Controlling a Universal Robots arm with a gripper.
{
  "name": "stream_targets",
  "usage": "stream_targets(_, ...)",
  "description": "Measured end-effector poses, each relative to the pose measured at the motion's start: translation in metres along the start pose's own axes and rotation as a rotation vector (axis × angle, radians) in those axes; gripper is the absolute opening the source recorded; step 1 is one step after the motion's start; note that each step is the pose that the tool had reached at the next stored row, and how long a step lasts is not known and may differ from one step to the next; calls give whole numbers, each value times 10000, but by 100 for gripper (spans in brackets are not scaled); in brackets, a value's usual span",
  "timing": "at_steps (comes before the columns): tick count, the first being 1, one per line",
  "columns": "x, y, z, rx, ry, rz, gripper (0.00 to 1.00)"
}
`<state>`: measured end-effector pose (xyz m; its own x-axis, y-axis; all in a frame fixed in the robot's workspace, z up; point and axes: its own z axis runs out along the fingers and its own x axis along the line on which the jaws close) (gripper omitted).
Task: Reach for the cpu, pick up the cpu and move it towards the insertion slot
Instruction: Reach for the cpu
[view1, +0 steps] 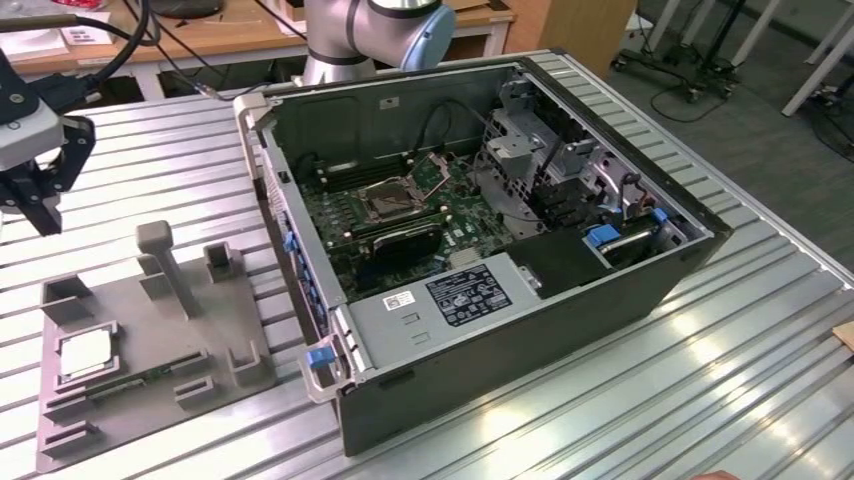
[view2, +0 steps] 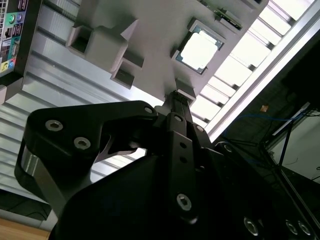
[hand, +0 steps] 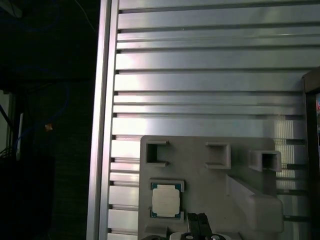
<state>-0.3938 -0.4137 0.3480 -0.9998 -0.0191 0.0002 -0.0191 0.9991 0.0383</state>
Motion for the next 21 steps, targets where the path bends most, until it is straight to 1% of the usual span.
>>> stream_targets(3, 1, -1, 14, 1, 2, 0, 10)
stream_targets(8, 1, -1, 17, 0, 1, 0, 10)
stream_targets(14, 1, -2, 49, 0, 1, 0, 10)
stream_targets(21, 1, -3, 56, 1, 1, 0, 10)
